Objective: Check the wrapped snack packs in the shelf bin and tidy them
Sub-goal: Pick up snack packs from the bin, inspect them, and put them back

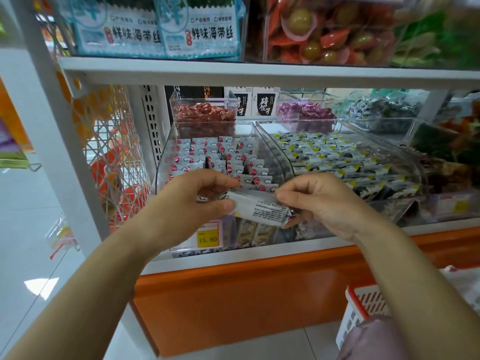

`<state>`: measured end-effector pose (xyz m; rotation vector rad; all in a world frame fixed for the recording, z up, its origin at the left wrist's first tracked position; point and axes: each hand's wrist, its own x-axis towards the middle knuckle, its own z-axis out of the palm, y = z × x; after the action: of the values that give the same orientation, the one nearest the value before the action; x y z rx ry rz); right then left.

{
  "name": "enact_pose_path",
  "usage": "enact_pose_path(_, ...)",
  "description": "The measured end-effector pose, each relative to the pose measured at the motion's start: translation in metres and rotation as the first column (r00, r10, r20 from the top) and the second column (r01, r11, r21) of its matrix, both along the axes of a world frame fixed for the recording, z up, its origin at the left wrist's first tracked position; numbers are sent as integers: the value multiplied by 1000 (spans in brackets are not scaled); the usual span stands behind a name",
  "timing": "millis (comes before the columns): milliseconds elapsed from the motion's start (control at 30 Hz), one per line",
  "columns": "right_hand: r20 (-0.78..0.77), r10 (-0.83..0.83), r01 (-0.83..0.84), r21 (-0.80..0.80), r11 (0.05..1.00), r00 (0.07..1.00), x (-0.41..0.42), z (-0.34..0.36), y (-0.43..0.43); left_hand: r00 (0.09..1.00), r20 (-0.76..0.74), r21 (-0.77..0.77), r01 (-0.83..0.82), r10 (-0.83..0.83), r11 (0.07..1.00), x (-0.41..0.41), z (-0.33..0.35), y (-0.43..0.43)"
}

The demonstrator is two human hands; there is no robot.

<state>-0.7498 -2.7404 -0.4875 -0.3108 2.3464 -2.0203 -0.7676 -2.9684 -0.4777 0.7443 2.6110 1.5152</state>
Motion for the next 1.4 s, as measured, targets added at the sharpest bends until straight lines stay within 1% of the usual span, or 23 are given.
enact_pose_path(67,-1,-20,20,-1,1000,1000,-1,-3,-2,1000,21,9,-16,15,1000,-1,-1,-1)
enact_pose_path(167,-6,-36,36,-78,996,999,-2,-6,-7,992,-8,11,-130,130,992,-5,-2,-4)
enact_pose_path(233,-34,-6,2,-134,991,999,-2,-6,-12,979,-14,75,-203,205,976,-5,0,-5)
enact_pose_path(267,-66,-15,8,-111,994,998,-2,-6,-14,973,-11,108,-228,231,968,-5,0,-4)
enact_pose_path(333,-149,-82,79,-30,996,985,-3,-6,-19,962,-25,134,-268,273,954,-5,1,0)
enact_pose_path(400,-237,-189,184,-44,982,953,-7,-6,-23,940,-104,110,-314,325,943,-10,0,5)
enact_pose_path(500,-268,-403,366,-177,913,875,-14,-4,-22,847,-333,2,-440,415,898,-24,-2,7)
enact_pose_path(533,-269,-461,416,-210,885,845,-16,-3,-20,827,-385,-37,-458,410,888,-29,-3,6)
enact_pose_path(600,-268,-531,475,-249,844,804,-20,-4,-18,838,-440,-165,-428,322,888,-41,-6,7)
enact_pose_path(633,-267,-550,494,-252,832,791,-22,-4,-18,860,-445,-255,-389,250,885,-46,-8,10)
enact_pose_path(700,-263,-569,510,-262,819,779,-25,-6,-21,903,-414,-444,-311,116,840,-56,-12,16)
enact_pose_path(767,-261,-569,504,-277,818,780,-27,-7,-23,943,-325,-577,-256,69,776,-65,-16,22)
enact_pose_path(800,-264,-569,505,-276,818,779,-28,-7,-24,957,-282,-625,-234,65,745,-68,-17,24)
enact_pose_path(867,-268,-573,510,-270,816,775,-29,-8,-24,970,-240,-697,-206,47,687,-73,-19,26)
enact_pose_path(933,-280,-571,512,-260,819,771,-29,-8,-24,966,-256,-714,-217,40,665,-74,-21,25)
enact_pose_path(1067,-335,-544,505,-202,839,769,-30,-5,-29,937,-340,-675,-306,86,671,-62,-19,24)
enact_pose_path(1167,-412,-507,501,-132,855,757,-38,3,-35,930,-356,-681,-323,89,658,-52,-17,23)
enact_pose_path(1233,-474,-465,511,-37,859,747,-48,8,-40,925,-369,-670,-334,93,663,-49,-17,23)
enact_pose_path(1300,-539,-391,513,92,853,746,-60,13,-46,921,-375,-661,-345,105,666,-45,-19,21)
enact_pose_path(1400,-577,-225,479,336,811,785,-81,16,-55,921,-370,-647,-349,121,678,-40,-23,17)
